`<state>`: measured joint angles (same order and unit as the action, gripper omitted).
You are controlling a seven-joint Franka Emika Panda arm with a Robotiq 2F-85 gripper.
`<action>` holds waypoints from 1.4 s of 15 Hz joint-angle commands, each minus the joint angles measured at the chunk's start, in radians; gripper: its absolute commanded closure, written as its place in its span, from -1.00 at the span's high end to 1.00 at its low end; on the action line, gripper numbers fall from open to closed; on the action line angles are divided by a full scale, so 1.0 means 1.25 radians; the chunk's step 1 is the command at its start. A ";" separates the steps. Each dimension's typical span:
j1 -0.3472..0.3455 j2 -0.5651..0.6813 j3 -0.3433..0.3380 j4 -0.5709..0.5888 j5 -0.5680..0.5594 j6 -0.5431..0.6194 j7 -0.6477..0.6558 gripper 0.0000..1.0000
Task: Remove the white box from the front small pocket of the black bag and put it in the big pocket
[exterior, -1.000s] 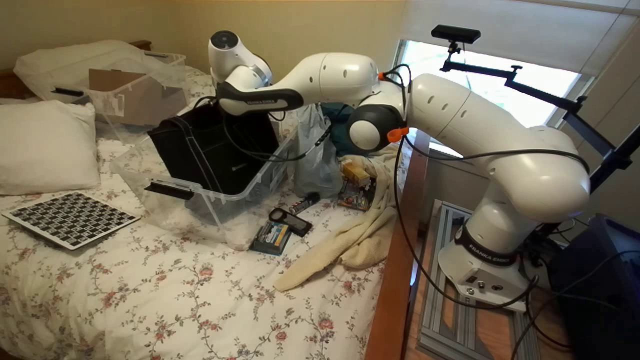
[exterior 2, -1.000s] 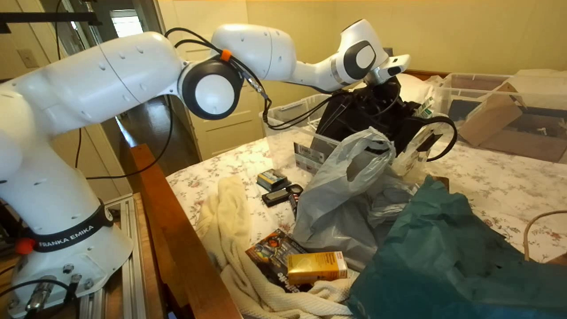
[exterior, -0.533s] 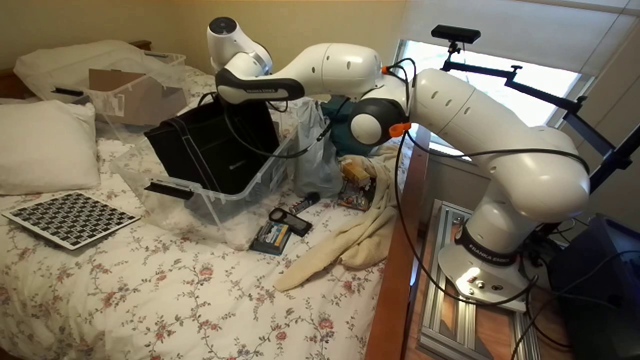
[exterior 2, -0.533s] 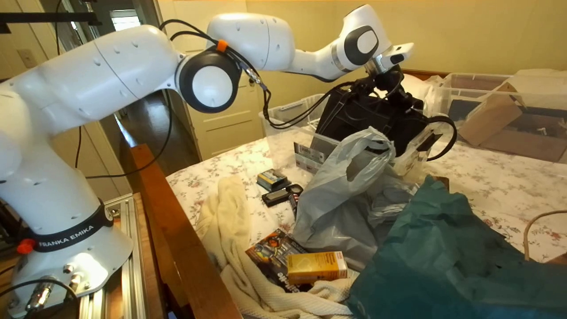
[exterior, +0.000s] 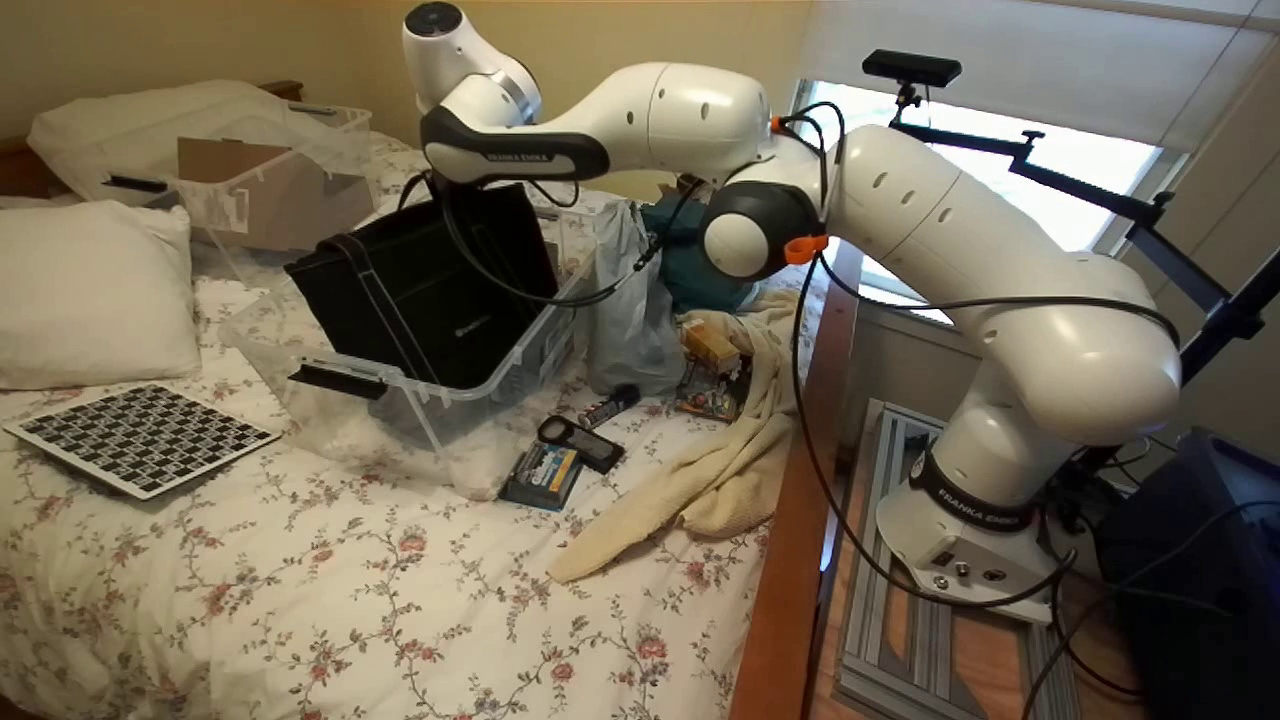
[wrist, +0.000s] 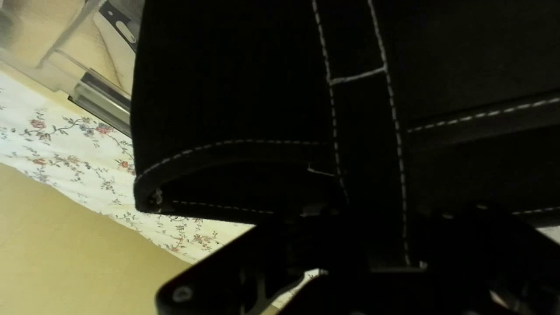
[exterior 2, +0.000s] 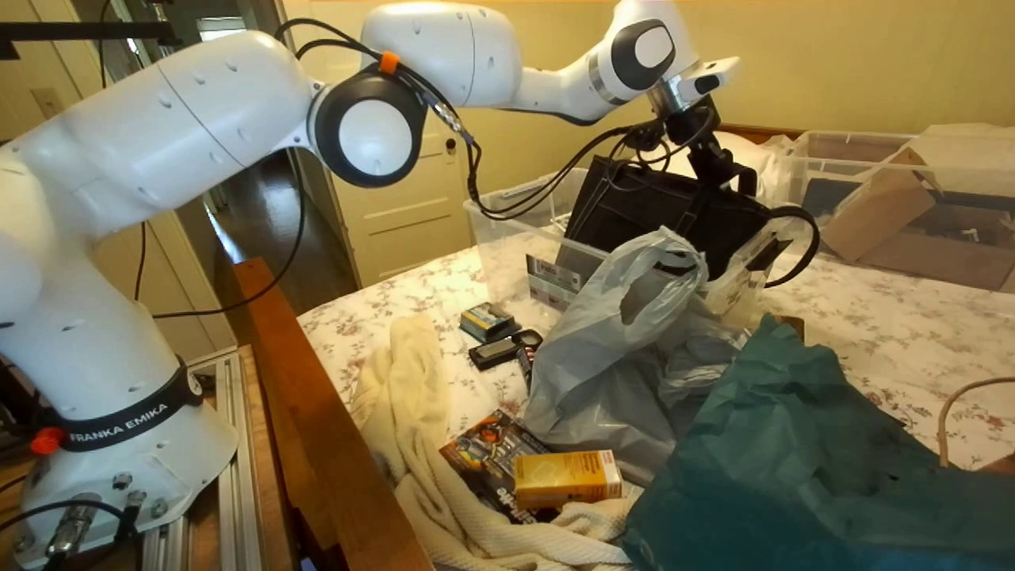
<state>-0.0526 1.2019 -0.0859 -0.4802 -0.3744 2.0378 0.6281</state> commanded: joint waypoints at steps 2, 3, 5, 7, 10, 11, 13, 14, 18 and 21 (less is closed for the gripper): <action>0.009 -0.011 -0.010 0.004 -0.006 -0.011 0.026 -0.30; 0.008 -0.012 -0.010 0.005 -0.005 -0.009 0.031 -0.17; 0.008 -0.018 -0.010 0.001 -0.005 -0.018 0.035 0.12; 0.009 -0.024 -0.008 -0.004 -0.003 -0.035 0.029 0.40; -0.006 -0.028 0.020 -0.007 0.019 -0.035 -0.012 0.80; -0.008 -0.027 0.027 -0.007 0.020 -0.030 -0.019 0.93; -0.015 -0.027 0.047 -0.007 0.028 -0.023 -0.041 1.00; -0.018 -0.026 0.056 -0.007 0.030 -0.019 -0.050 1.00; -0.025 -0.035 0.090 -0.011 0.039 -0.035 -0.076 1.00; -0.031 -0.041 0.114 -0.015 0.045 -0.043 -0.105 1.00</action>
<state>-0.0787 1.1765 0.0197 -0.4802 -0.3481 2.0111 0.5473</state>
